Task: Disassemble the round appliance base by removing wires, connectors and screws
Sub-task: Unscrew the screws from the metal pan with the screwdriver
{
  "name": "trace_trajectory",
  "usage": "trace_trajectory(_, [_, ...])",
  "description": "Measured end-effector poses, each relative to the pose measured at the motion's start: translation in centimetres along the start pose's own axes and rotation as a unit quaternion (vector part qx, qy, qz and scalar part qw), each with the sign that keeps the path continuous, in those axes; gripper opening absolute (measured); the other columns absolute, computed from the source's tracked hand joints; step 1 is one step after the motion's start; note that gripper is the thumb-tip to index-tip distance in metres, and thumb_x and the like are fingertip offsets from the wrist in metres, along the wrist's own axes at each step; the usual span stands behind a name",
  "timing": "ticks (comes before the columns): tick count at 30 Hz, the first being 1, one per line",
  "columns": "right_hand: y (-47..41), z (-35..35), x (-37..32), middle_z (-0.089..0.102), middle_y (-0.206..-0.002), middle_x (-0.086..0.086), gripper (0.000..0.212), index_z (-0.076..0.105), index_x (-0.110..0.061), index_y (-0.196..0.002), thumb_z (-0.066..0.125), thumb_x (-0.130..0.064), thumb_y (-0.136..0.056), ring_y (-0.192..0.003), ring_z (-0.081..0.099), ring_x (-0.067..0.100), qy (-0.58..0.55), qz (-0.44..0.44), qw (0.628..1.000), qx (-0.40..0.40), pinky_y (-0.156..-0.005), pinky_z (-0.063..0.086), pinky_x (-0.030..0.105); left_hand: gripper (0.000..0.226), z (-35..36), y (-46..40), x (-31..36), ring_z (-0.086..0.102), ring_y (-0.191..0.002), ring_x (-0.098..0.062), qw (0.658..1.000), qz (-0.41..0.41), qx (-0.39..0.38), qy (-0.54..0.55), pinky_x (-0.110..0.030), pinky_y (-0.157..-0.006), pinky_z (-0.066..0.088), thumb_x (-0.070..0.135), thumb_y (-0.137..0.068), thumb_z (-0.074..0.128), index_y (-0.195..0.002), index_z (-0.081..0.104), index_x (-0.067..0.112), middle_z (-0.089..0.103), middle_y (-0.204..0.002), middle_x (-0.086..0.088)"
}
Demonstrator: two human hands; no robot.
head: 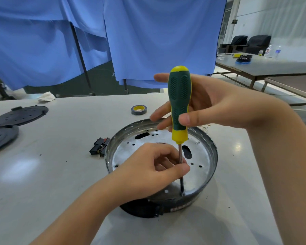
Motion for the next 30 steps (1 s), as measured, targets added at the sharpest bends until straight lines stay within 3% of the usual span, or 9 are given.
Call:
trace_trajectory(2, [0.0, -0.2, 0.0, 0.064, -0.122, 0.018, 0.079, 0.021, -0.020, -0.148, 0.060, -0.002, -0.081, -0.107, 0.065, 0.034, -0.001, -0.005, 1.000, 0.002, -0.088, 0.054, 0.037, 0.012, 0.1, 0.1, 0.1, 0.067, -0.080, -0.010, 0.999, -0.005, -0.035, -0.030, -0.032, -0.076, 0.056, 0.019, -0.083, 0.064, -0.090, 0.072, 0.026, 0.072, -0.087, 0.006])
trace_trajectory(6, [0.1, -0.8, -0.1, 0.067, -0.118, 0.017, 0.079, 0.025, -0.022, -0.146, 0.063, -0.007, -0.078, -0.103, 0.068, 0.031, -0.006, -0.017, 0.999, 0.041, -0.082, 0.055, 0.034, 0.030, 0.2, 0.2, 0.4, 0.061, -0.083, -0.005, 0.993, -0.005, -0.080, -0.089, -0.027, -0.076, 0.052, 0.017, -0.075, 0.053, -0.093, 0.070, 0.033, 0.067, -0.088, 0.014])
trace_trajectory(12, [0.8, -2.1, -0.5, 0.072, -0.105, 0.011, 0.071, 0.038, -0.025, -0.137, 0.069, -0.012, -0.075, -0.095, 0.070, 0.031, 0.033, -0.018, 0.994, 0.106, -0.078, 0.056, 0.033, 0.017, 0.5, 0.1, -0.2, 0.057, -0.074, -0.001, 0.984, -0.017, -0.118, -0.131, -0.012, -0.064, 0.047, 0.022, -0.080, 0.062, -0.090, 0.071, 0.032, 0.060, -0.083, 0.013])
trace_trajectory(18, [0.8, -2.5, -0.1, 0.074, -0.090, 0.007, 0.053, 0.051, -0.011, -0.116, 0.072, -0.011, -0.067, -0.087, 0.073, 0.027, 0.073, 0.021, 0.987, 0.141, -0.072, 0.057, 0.027, 0.012, 0.3, -0.5, -0.5, 0.062, -0.080, -0.003, 0.976, -0.032, -0.145, -0.159, -0.028, -0.076, 0.055, 0.035, -0.081, 0.067, -0.092, 0.072, 0.035, 0.065, -0.084, 0.011])
trace_trajectory(20, [0.8, -2.5, -0.1, 0.074, -0.090, 0.006, 0.051, 0.051, -0.011, -0.112, 0.072, -0.013, -0.066, -0.087, 0.073, 0.026, 0.076, 0.029, 0.987, 0.141, -0.072, 0.057, 0.027, 0.011, 0.3, -0.5, -0.4, 0.063, -0.081, -0.002, 0.971, -0.034, -0.167, -0.168, -0.027, -0.077, 0.054, 0.035, -0.082, 0.068, -0.092, 0.072, 0.036, 0.066, -0.086, 0.013])
trace_trajectory(23, [0.7, -2.5, -0.1, 0.074, -0.090, 0.006, 0.046, 0.050, -0.011, -0.110, 0.072, -0.010, -0.070, -0.087, 0.073, 0.025, 0.081, 0.035, 0.986, 0.141, -0.072, 0.057, 0.026, 0.012, 0.4, -0.6, -0.2, 0.062, -0.080, 0.001, 0.963, -0.036, -0.195, -0.183, -0.024, -0.077, 0.053, 0.031, -0.084, 0.069, -0.093, 0.073, 0.036, 0.066, -0.085, 0.016])
trace_trajectory(30, [0.6, -2.6, 0.1, 0.074, -0.090, 0.005, 0.042, 0.050, -0.017, -0.111, 0.070, -0.002, -0.077, -0.087, 0.073, 0.025, 0.088, 0.049, 0.984, 0.147, -0.073, 0.057, 0.027, 0.010, 0.7, -0.7, 0.3, 0.063, -0.078, -0.008, 0.955, -0.042, -0.207, -0.211, -0.036, -0.077, 0.054, 0.028, -0.083, 0.069, -0.090, 0.072, 0.033, 0.068, -0.085, 0.010])
Point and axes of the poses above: each hand's wrist, its own y-axis away from the middle knuckle, its own z-axis out of the palm, x = y × z, the point moved 4 cm from there along -y, towards the middle knuckle
